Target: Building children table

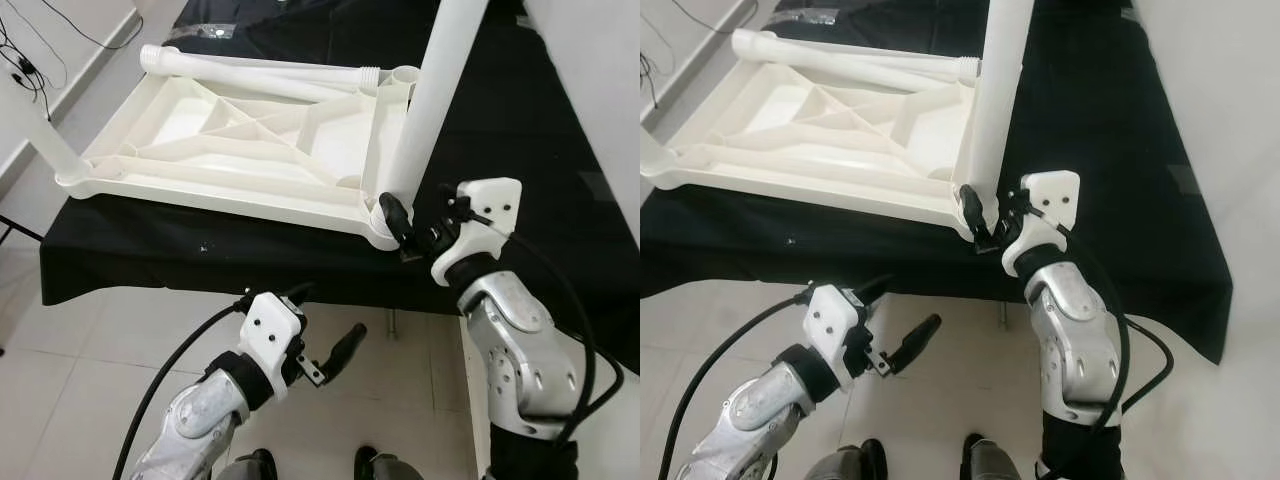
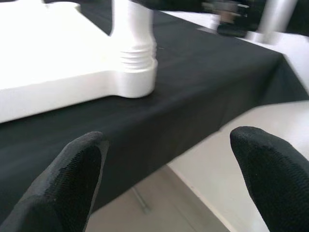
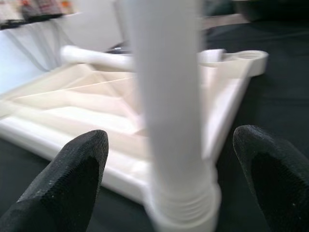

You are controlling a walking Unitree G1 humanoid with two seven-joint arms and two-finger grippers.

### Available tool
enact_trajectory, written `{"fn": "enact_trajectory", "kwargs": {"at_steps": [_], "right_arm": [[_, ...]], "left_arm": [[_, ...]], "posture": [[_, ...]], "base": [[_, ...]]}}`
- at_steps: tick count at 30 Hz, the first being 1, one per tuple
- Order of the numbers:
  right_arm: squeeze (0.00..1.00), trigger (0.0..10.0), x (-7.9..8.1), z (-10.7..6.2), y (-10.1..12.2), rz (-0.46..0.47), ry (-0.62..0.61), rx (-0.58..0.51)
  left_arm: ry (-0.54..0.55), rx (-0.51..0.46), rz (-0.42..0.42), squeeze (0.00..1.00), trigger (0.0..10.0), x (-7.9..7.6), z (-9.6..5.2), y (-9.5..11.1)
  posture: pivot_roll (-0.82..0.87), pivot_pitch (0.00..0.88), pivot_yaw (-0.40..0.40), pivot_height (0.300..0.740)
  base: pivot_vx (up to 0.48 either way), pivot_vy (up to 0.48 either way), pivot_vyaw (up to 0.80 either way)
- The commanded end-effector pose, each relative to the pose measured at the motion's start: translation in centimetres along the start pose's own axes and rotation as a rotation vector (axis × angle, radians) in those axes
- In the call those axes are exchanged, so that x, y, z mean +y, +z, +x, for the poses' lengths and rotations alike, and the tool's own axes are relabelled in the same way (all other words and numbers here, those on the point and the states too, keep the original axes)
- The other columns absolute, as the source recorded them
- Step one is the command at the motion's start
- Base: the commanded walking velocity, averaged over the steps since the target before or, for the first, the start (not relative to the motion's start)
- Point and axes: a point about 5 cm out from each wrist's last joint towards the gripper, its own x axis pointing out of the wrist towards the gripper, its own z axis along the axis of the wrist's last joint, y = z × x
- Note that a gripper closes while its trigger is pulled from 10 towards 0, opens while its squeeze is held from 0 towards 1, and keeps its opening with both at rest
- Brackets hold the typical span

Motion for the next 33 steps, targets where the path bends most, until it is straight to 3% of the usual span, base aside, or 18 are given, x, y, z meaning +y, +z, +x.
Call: {"fn": "enact_trajectory", "kwargs": {"at_steps": [1,5,7,14,24,29,33], "right_arm": [[0.00,10.0,0.6,-0.3,0.0,0.008,0.037,-0.016],[0.00,10.0,0.1,-1.5,-1.3,-0.013,0.007,0.022],[0.00,10.0,-0.9,-2.6,-2.3,-0.050,-0.070,0.056],[0.00,10.0,-2.6,-3.3,-3.9,-0.101,-0.195,0.129],[0.00,10.0,-2.1,-2.3,-4.0,-0.070,-0.127,0.088],[0.00,10.0,-2.3,-2.0,-3.7,-0.131,-0.080,0.100],[0.00,10.0,-2.6,-2.0,-3.4,-0.061,-0.072,0.069]], "left_arm": [[0.029,0.016,-0.023,0.00,10.0,0.3,-0.1,-0.5],[0.123,0.053,0.016,0.00,10.0,1.8,0.4,-0.9],[0.161,0.062,0.037,0.00,10.0,2.7,0.4,-1.1],[0.229,0.041,0.032,0.00,10.0,4.5,-0.2,-0.6],[0.342,-0.002,0.075,0.00,10.0,7.0,-2.0,1.1],[0.360,0.012,0.075,0.00,10.0,7.0,-2.5,0.8],[0.363,0.034,0.050,0.00,10.0,6.6,-3.0,0.2]], "posture": [[0.02,0.178,0.010,0.740],[0.03,0.151,0.009,0.740],[0.02,0.134,0.011,0.740],[0.02,0.089,0.018,0.740],[0.05,0.056,0.020,0.740],[0.05,0.055,0.019,0.740],[0.05,0.062,0.019,0.740]], "base": [[0.000,0.000,0.00],[0.000,0.000,0.00],[0.000,0.000,0.00],[0.000,0.000,0.00],[0.423,0.000,-0.48],[0.480,0.000,0.32],[0.480,0.000,0.20]]}}
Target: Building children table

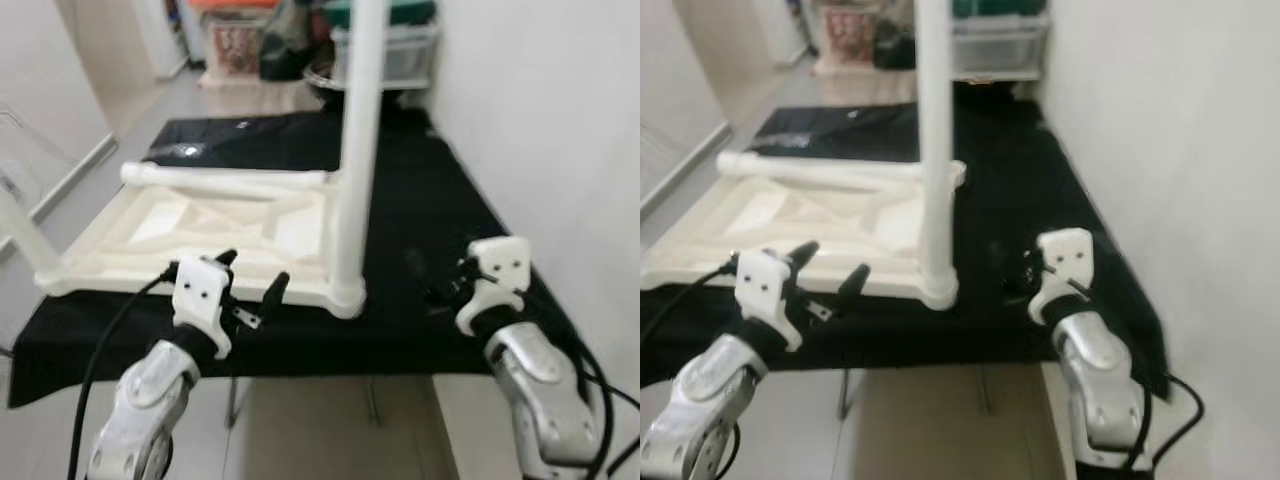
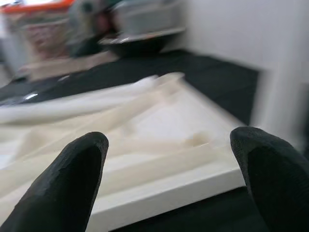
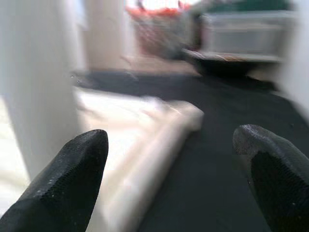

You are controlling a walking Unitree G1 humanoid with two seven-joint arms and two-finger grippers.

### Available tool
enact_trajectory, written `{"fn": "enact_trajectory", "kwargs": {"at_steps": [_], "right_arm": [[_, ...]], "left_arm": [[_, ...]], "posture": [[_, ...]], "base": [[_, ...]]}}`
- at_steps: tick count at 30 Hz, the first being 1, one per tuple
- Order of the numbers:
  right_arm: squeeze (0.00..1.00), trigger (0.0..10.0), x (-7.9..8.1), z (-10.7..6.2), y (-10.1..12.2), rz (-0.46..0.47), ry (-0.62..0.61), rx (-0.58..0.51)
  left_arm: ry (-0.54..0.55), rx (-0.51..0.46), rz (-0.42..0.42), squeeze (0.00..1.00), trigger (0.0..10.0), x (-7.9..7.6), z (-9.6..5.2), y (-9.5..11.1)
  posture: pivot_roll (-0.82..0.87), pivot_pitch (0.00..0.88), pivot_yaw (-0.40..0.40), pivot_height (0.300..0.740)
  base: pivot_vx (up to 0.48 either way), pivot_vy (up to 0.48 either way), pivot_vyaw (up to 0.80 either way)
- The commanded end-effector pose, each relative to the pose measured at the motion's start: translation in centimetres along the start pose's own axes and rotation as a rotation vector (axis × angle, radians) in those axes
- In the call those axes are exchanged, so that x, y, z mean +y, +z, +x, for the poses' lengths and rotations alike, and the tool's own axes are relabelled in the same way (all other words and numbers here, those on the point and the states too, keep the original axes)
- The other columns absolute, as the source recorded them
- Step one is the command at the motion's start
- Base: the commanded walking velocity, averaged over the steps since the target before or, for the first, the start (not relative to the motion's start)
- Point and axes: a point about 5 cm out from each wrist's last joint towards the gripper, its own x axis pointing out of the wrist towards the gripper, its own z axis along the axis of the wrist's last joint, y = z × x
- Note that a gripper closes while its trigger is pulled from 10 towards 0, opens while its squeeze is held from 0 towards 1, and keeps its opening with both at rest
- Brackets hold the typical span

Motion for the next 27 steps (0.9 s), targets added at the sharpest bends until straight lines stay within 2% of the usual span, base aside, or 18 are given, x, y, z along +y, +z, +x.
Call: {"fn": "enact_trajectory", "kwargs": {"at_steps": [1,4,10,17,19,20,23,27], "right_arm": [[0.00,10.0,0.5,0.1,-0.3,0.030,0.031,0.005],[0.00,10.0,-0.8,-0.2,-0.4,0.034,0.018,0.006],[0.00,10.0,-2.4,-0.3,-0.3,-0.007,-0.024,0.021],[0.00,10.0,-3.2,-0.3,-0.5,-0.045,0.001,0.054],[0.00,10.0,-3.6,-0.4,-0.6,-0.060,0.066,0.076],[0.00,10.0,-3.9,-0.6,-0.5,-0.088,0.113,0.085],[0.00,10.0,-4.6,-0.8,-0.2,-0.119,0.154,0.098],[0.00,10.0,-5.6,-0.8,0.1,-0.150,0.137,0.106]], "left_arm": [[0.010,-0.003,-0.001,0.00,10.0,0.3,0.0,0.2],[-0.041,0.072,-0.003,0.00,10.0,-1.4,-0.9,-1.4],[-0.106,0.129,-0.008,0.00,10.0,-3.1,-2.0,-2.5],[-0.106,0.164,0.018,0.00,10.0,-3.7,-2.5,-3.2],[-0.098,0.172,0.004,0.00,10.0,-3.7,-2.6,-3.3],[-0.102,0.183,0.005,0.00,10.0,-3.8,-2.6,-3.3],[-0.105,0.191,0.011,0.00,10.0,-3.9,-2.6,-3.4],[-0.100,0.184,0.015,0.00,10.0,-4.0,-2.6,-3.4]], "posture": [[0.05,0.062,0.019,0.740],[0.05,0.077,0.026,0.740],[0.04,0.089,0.024,0.740],[0.04,0.100,0.016,0.740],[0.04,0.105,0.013,0.740],[0.04,0.107,0.012,0.740],[0.04,0.109,0.011,0.740],[0.04,0.110,0.009,0.740]], "base": [[0.480,0.000,0.00],[0.000,0.000,0.00],[0.000,0.000,0.00],[0.000,0.000,0.00],[0.000,0.000,0.00],[0.000,0.480,0.00],[0.000,0.479,0.00],[0.000,0.238,0.00]]}}
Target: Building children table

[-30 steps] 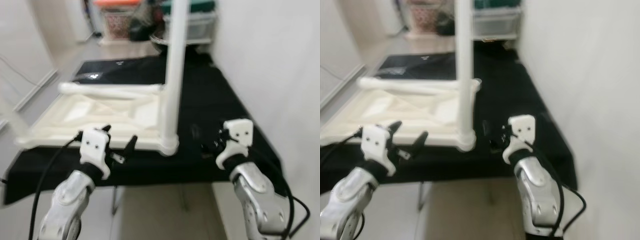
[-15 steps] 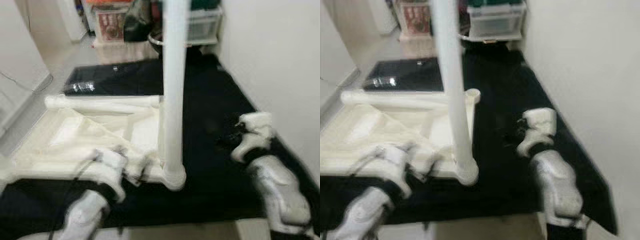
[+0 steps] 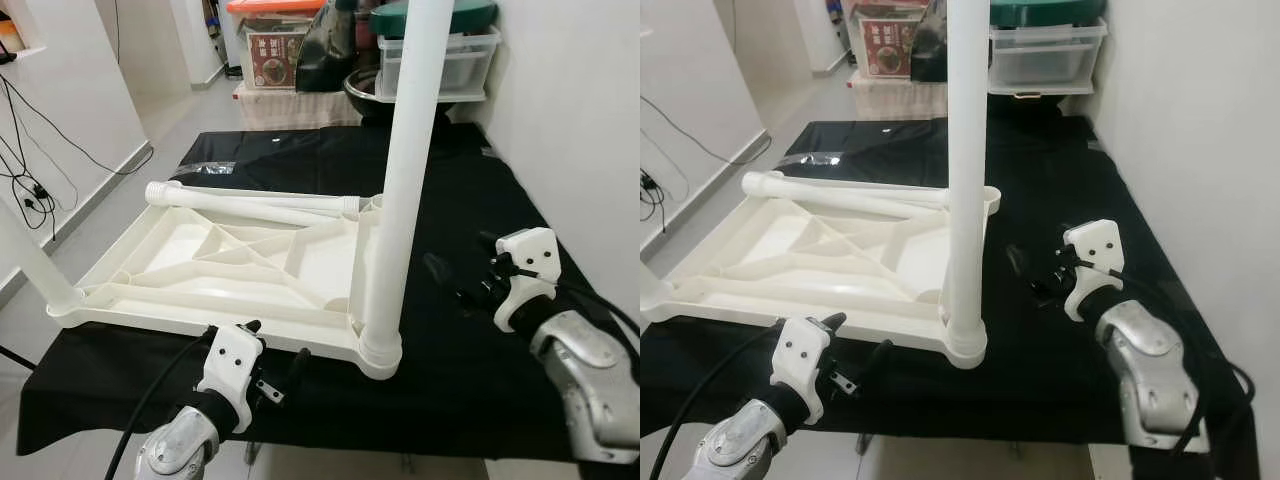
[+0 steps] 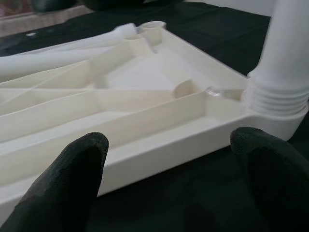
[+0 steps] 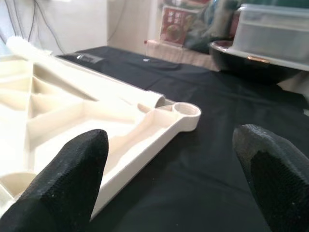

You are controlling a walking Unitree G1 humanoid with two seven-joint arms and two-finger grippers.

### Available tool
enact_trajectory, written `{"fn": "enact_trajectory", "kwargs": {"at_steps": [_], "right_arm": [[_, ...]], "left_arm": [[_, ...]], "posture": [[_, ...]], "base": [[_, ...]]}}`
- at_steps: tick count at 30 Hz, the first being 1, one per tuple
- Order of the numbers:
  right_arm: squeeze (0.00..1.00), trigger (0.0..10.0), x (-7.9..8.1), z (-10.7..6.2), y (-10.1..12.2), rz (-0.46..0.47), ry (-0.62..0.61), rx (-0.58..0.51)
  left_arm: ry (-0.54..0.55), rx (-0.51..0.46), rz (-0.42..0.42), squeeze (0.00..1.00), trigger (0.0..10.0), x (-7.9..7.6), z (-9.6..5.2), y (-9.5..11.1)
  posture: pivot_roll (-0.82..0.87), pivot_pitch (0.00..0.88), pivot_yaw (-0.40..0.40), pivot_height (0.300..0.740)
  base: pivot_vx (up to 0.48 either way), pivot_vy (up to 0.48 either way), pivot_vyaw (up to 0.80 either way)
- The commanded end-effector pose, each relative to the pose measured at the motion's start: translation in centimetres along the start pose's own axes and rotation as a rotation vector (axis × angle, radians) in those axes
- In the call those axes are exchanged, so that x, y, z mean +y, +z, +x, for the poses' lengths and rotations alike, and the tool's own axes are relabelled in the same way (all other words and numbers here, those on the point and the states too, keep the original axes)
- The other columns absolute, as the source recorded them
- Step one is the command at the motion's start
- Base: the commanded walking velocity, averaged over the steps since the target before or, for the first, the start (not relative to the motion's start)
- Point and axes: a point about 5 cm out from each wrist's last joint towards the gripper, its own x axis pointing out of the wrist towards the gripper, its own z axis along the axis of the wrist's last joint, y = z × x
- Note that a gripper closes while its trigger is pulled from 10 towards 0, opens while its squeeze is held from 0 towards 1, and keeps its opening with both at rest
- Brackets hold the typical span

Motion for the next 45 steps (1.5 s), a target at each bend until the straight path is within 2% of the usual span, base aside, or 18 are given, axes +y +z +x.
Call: {"fn": "enact_trajectory", "kwargs": {"at_steps": [1,3,6,7,8,9,12,15,16,20,21,22,24,27,33,36,38,45], "right_arm": [[0.00,10.0,-0.3,0.1,-0.1,0.000,0.000,0.000],[0.00,10.0,-1.7,-0.4,-0.3,-0.023,-0.049,0.028],[0.00,10.0,-2.1,-0.6,-0.4,-0.030,-0.059,0.040],[0.00,10.0,-3.1,-1.6,-1.2,-0.069,-0.040,0.107],[0.00,10.0,-3.1,-1.6,-1.2,-0.069,-0.040,0.107],[0.00,10.0,-3.8,-2.6,-1.7,-0.095,0.005,0.170],[0.00,10.0,-4.3,-3.2,-1.9,-0.111,0.026,0.202],[0.00,10.0,-5.4,-5.5,-1.7,-0.172,0.173,0.305],[0.00,10.0,-5.4,-5.5,-1.7,-0.172,0.173,0.305],[0.00,10.0,-5.0,-6.5,-0.9,-0.140,0.319,0.306],[0.00,10.0,-4.1,-6.4,-0.2,-0.098,0.397,0.250],[0.00,10.0,-4.1,-6.4,-0.2,-0.098,0.397,0.250],[0.00,10.0,-2.5,-5.8,1.2,-0.024,0.500,0.127],[0.00,10.0,-1.7,-4.8,2.0,0.028,0.538,0.028],[0.00,10.0,-1.3,-4.2,2.1,0.039,0.603,0.012],[0.00,10.0,-1.1,-4.4,2.3,0.041,0.698,0.027],[0.00,10.0,-1.1,-4.4,2.3,0.041,0.698,0.027],[0.00,10.0,0.0,-3.7,2.7,0.067,0.837,0.040]], "left_arm": [[0.017,0.017,0.008,0.00,10.0,0.2,-0.2,-0.2],[0.004,0.027,0.005,0.00,10.0,0.0,-0.2,-0.3],[-0.004,0.029,0.005,0.00,10.0,-0.1,-0.2,-0.4],[-0.051,0.026,0.009,0.00,10.0,-0.6,-0.4,-0.4],[-0.051,0.026,0.009,0.00,10.0,-0.6,-0.4,-0.4],[-0.083,0.032,0.012,0.00,10.0,-0.8,-0.6,-0.4],[-0.100,0.034,0.009,0.00,10.0,-0.9,-0.7,-0.5],[-0.136,0.033,0.017,0.00,10.0,-1.2,-0.9,-0.5],[-0.136,0.033,0.017,0.00,10.0,-1.2,-0.9,-0.5],[-0.167,0.016,0.027,0.00,10.0,-1.6,-1.1,-0.4],[-0.183,0.002,0.031,0.00,10.0,-1.7,-1.1,-0.3],[-0.183,0.002,0.031,0.00,10.0,-1.7,-1.1,-0.3],[-0.209,-0.018,0.049,0.00,10.0,-1.9,-1.2,-0.1],[-0.260,-0.057,0.050,0.00,10.0,-2.4,-1.4,0.2],[-0.349,-0.091,0.020,0.00,10.0,-3.0,-1.8,0.8],[-0.426,-0.103,-0.004,0.00,10.0,-3.6,-2.5,1.1],[-0.426,-0.103,-0.004,0.00,10.0,-3.6,-2.5,1.1],[-0.442,-0.142,0.010,0.00,10.0,-3.6,-3.3,2.3]], "posture": [[0.03,0.113,0.009,0.740],[0.03,0.113,0.007,0.740],[0.03,0.115,0.008,0.740],[0.03,0.114,0.013,0.740],[0.03,0.114,0.013,0.740],[0.03,0.114,0.016,0.740],[0.03,0.113,0.020,0.740],[0.03,0.115,0.025,0.740],[0.03,0.115,0.025,0.740],[0.02,0.117,0.025,0.740],[0.02,0.119,0.026,0.740],[0.02,0.119,0.026,0.740],[0.02,0.121,0.027,0.740],[0.03,0.131,0.026,0.740],[0.03,0.139,0.028,0.740],[0.04,0.141,0.026,0.740],[0.04,0.141,0.026,0.740],[0.05,0.149,0.008,0.740]], "base": [[0.000,0.000,0.00],[0.000,0.000,0.00],[0.000,0.000,0.00],[0.000,0.000,0.00],[0.000,0.000,0.00],[0.000,0.000,0.00],[0.000,0.000,0.00],[0.000,0.000,0.00],[0.000,0.000,0.00],[0.000,0.000,0.00],[0.000,0.000,0.00],[0.000,0.000,0.00],[0.000,0.000,0.00],[0.000,0.000,0.00],[0.000,0.000,0.00],[0.000,0.000,0.00],[0.000,0.000,0.00],[0.000,0.000,0.00]]}}
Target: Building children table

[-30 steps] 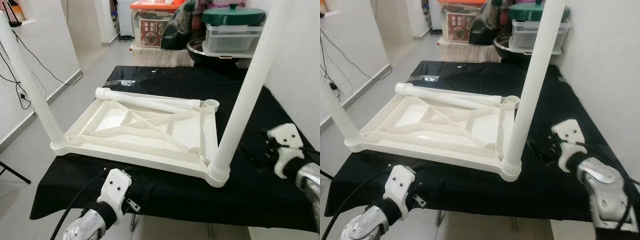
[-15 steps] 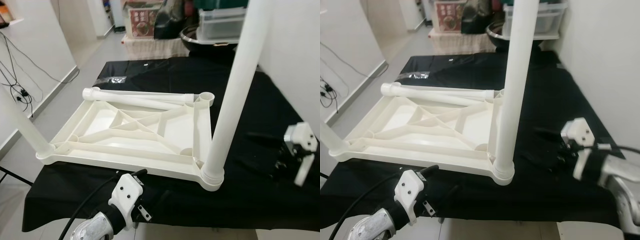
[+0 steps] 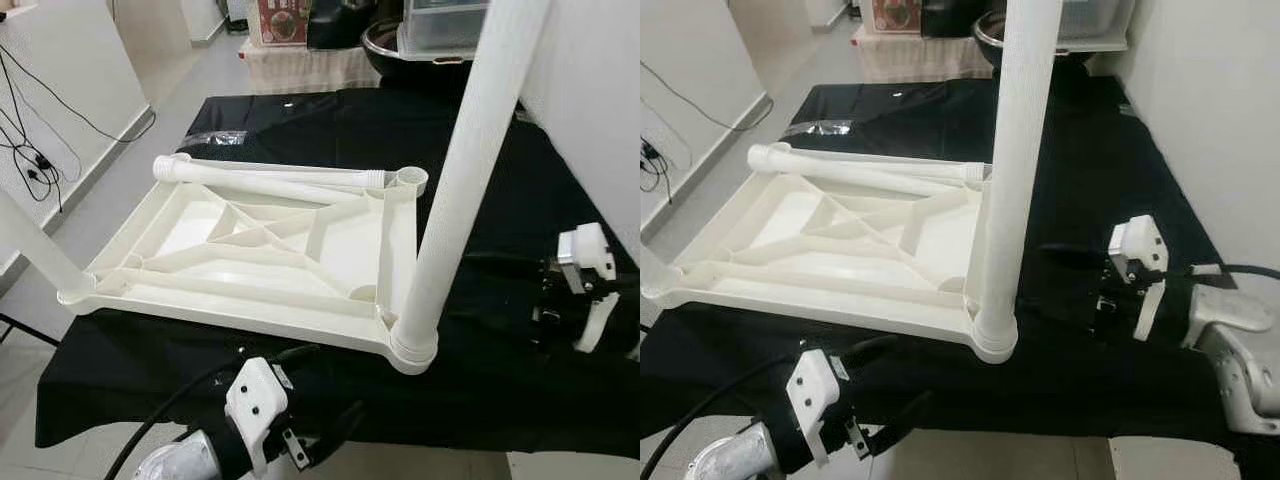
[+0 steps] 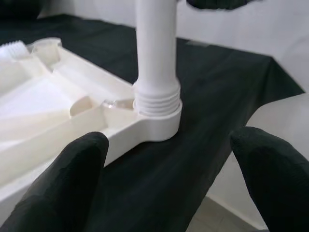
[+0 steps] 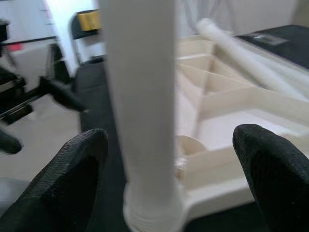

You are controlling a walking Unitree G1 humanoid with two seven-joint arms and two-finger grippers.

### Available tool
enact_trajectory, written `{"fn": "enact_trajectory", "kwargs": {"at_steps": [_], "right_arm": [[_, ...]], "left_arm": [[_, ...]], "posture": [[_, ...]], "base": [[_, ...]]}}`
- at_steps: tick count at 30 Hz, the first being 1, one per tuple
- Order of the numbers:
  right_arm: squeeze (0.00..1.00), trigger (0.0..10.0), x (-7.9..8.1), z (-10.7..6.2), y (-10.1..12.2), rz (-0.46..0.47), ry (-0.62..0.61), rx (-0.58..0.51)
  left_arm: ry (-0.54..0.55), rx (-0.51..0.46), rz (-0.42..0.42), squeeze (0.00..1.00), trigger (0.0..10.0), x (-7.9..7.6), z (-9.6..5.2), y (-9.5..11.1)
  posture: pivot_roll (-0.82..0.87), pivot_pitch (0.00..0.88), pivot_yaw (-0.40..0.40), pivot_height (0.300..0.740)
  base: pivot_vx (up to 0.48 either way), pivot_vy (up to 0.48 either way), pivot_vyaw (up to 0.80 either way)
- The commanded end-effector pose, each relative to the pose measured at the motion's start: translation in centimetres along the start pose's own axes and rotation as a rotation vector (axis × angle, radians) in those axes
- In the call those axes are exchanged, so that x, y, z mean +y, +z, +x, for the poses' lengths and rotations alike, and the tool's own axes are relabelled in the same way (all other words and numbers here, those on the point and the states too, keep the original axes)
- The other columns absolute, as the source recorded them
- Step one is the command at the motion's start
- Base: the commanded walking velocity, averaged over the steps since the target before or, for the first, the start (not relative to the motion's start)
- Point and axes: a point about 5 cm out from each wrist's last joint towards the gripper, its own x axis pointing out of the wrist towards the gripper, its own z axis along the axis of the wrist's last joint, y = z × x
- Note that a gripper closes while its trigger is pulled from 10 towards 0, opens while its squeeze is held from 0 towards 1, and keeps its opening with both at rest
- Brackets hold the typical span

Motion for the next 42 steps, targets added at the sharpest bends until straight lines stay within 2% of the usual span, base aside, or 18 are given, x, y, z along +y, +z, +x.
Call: {"fn": "enact_trajectory", "kwargs": {"at_steps": [1,6,9,12,13,17,24,25,26,27,30,35,36,37,39,41,42], "right_arm": [[0.00,10.0,0.4,0.4,-0.6,0.028,0.059,0.024],[0.00,10.0,0.4,0.7,-1.2,0.040,0.080,0.044],[0.00,10.0,1.0,2.2,-0.8,0.028,0.107,-0.001],[0.00,10.0,1.2,3.2,-0.7,0.029,0.107,-0.039],[0.00,10.0,1.2,3.2,-0.7,0.029,0.107,-0.039],[0.00,10.0,1.9,5.1,-1.0,0.052,0.135,-0.090],[0.00,9.8,2.0,5.8,-0.8,0.062,0.176,-0.111],[0.00,4.2,1.8,5.9,-0.7,0.061,0.175,-0.113],[0.00,4.2,1.8,5.9,-0.7,0.061,0.175,-0.113],[0.00,0.0,1.8,5.9,-0.6,0.061,0.173,-0.114],[0.00,0.0,1.4,6.0,-0.7,0.054,0.130,-0.113],[0.00,0.0,0.7,5.2,-1.5,0.049,-0.010,-0.078],[0.00,0.0,0.4,4.8,-1.9,0.044,-0.073,-0.052],[0.00,0.0,0.4,4.8,-1.9,0.044,-0.073,-0.052],[0.00,0.0,-0.8,3.8,-2.8,0.034,-0.250,0.008],[0.00,0.0,-0.8,3.8,-2.8,0.034,-0.250,0.008],[0.00,0.0,-1.7,3.2,-3.2,0.014,-0.380,0.048]], "left_arm": [[0.008,-0.003,0.015,0.00,10.0,0.1,-0.5,0.5],[0.048,-0.027,0.045,0.00,10.0,0.7,-1.0,1.9],[0.095,-0.056,0.051,0.00,10.0,0.6,-1.5,3.5],[0.111,-0.062,0.044,0.00,10.0,0.3,-1.7,4.0],[0.111,-0.062,0.044,0.00,10.0,0.3,-1.7,4.0],[0.143,-0.044,0.025,0.00,10.0,0.1,-2.1,3.6],[0.153,-0.027,0.013,0.00,10.0,0.2,-2.3,3.3],[0.154,-0.021,0.011,0.00,10.0,0.2,-2.3,3.2],[0.154,-0.021,0.011,0.00,10.0,0.2,-2.3,3.2],[0.156,-0.015,0.010,0.00,10.0,0.2,-2.3,3.1],[0.163,-0.008,0.007,0.00,10.0,0.3,-2.3,2.9],[0.173,-0.009,-0.003,0.00,10.0,0.2,-2.4,2.7],[0.173,-0.007,-0.004,0.00,10.0,0.3,-2.4,2.7],[0.173,-0.007,-0.004,0.00,10.0,0.3,-2.4,2.7],[0.176,-0.004,-0.006,0.00,10.0,0.3,-2.4,2.6],[0.176,-0.004,-0.006,0.00,10.0,0.3,-2.4,2.6],[0.176,-0.004,-0.007,0.00,10.0,0.4,-2.4,2.6]], "posture": [[0.06,0.149,0.004,0.740],[0.07,0.147,0.003,0.740],[0.07,0.145,0.008,0.740],[0.08,0.143,0.004,0.740],[0.08,0.143,0.004,0.740],[0.09,0.135,0.005,0.740],[0.09,0.129,0.006,0.740],[0.09,0.127,0.004,0.740],[0.09,0.127,0.004,0.740],[0.09,0.127,0.003,0.740],[0.08,0.126,0.001,0.740],[0.07,0.129,0.002,0.740],[0.07,0.131,0.004,0.740],[0.07,0.131,0.004,0.740],[0.07,0.133,0.005,0.740],[0.07,0.133,0.005,0.740],[0.06,0.132,0.005,0.740]], "base": [[0.000,0.000,0.00],[0.000,0.000,0.00],[0.000,0.000,0.00],[0.000,0.000,0.00],[0.000,0.000,0.00],[0.000,0.000,0.00],[0.000,0.000,0.00],[0.000,0.000,0.00],[0.000,0.000,0.00],[0.000,0.000,0.00],[0.000,0.000,0.00],[0.000,0.000,0.00],[0.000,0.000,0.00],[0.000,0.000,0.00],[0.000,0.000,0.00],[0.000,0.000,0.00],[0.000,0.000,0.00]]}}
